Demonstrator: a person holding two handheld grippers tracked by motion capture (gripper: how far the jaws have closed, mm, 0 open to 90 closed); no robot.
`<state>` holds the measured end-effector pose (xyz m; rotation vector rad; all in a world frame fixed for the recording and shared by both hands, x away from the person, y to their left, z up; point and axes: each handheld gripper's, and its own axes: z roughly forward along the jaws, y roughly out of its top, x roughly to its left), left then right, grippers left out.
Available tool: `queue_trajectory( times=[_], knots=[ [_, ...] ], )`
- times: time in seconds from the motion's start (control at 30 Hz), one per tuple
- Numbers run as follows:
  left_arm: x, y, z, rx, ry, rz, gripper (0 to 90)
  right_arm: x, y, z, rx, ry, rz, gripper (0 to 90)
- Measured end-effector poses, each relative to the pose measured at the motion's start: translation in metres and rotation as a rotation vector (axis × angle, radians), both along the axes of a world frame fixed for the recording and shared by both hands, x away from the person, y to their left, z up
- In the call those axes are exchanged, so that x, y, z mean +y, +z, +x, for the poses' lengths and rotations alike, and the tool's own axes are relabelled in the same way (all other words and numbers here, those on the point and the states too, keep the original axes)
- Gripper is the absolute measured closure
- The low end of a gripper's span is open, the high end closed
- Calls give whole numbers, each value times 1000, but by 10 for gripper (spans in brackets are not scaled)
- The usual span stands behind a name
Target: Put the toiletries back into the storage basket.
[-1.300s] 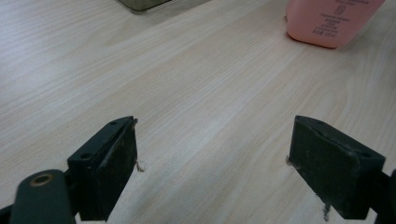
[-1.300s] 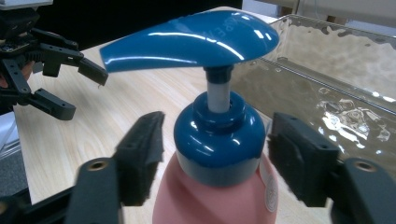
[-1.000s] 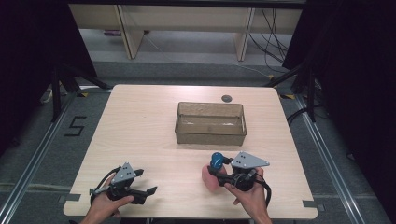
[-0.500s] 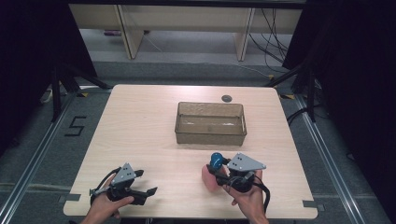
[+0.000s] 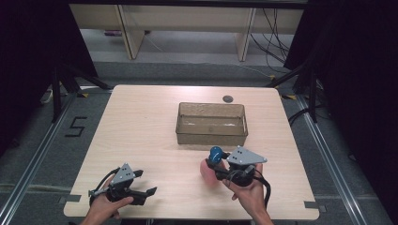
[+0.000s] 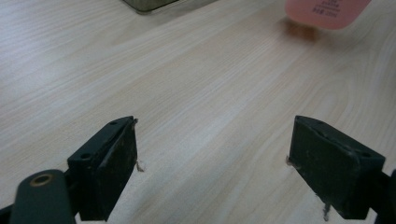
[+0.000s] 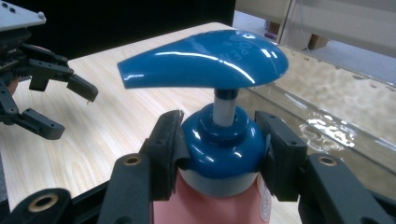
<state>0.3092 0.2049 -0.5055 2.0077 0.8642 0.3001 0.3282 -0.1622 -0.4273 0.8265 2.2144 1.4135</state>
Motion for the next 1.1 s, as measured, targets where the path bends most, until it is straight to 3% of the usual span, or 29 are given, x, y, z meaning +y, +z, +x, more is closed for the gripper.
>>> queue_trajectory(
  times=[0.03, 0.1, 0.17, 0.27, 0.4, 0.43, 0.5, 0.7, 0.83, 0.87, 0.9, 1.0, 1.03, 1.1],
  knots=[
    [0, 0, 0, 3, 0, 4, 148, -1, 1, 3, -39, -2, -5, 535],
    [-1, 0, -1, -1, 5, 9, 148, -2, 4, 4, 2, 5, 19, 536],
    [-1, 0, -1, -2, 2, -8, 148, -4, 9, 4, 16, -21, 27, 536],
    [-1, 0, -1, -7, 9, -10, 148, -9, 17, 7, -20, -33, 1, 536],
    [-1, 0, 0, -4, 10, -8, 148, -14, 28, 12, -29, -50, 10, 536],
    [-1, 0, 0, -4, 9, -8, 148, -14, 30, 11, -13, -60, 14, 536],
    [-1, 1, -1, 1, 6, 1, 148, -18, 34, 15, -53, -58, 3, 536],
    [-1, 1, 0, -1, -10, 3, 148, -21, 44, 21, -33, -72, 20, 536],
    [-3, 0, -1, -7, -8, 2, 148, -23, 50, 26, -55, -81, 10, 536],
    [-3, 0, -1, -6, -8, 1, 148, -23, 51, 27, -43, -82, 17, 536],
    [-3, 0, 0, -4, -8, 2, 148, -24, 53, 29, -61, -91, 23, 536],
    [-3, 0, 0, -6, -4, -8, 148, -24, 59, 31, -38, -87, 29, 536],
    [-3, 0, 0, -5, -5, -9, 148, -25, 61, 33, -61, -91, 26, 536],
    [-2, 0, 1, 3, -13, 3, 148, -25, 66, 34, -42, -95, 32, 536]
  ],
)
